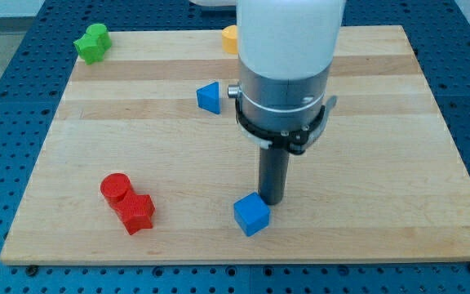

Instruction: Move blue triangle towards red star

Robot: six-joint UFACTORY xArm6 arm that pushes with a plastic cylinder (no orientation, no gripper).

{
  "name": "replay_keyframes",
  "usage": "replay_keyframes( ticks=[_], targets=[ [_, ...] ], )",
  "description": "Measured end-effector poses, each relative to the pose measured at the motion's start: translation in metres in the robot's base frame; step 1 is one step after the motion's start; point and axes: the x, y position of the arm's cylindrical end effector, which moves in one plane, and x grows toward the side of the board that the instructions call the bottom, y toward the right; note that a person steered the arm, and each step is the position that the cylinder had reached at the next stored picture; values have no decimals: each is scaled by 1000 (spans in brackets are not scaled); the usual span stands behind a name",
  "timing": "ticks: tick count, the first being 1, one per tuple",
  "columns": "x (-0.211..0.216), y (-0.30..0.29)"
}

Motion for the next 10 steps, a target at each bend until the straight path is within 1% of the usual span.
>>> replay_keyframes(
  ticks=[1,2,3,4,5,6,7,9,10],
  targets=[
    [-56,2],
    [-126,23],
    [-187,12],
    [-225,-29],
    [-226,-83],
    [-160,-86],
    [-107,-81],
    [-132,-81],
    [-87,-81]
  ],
)
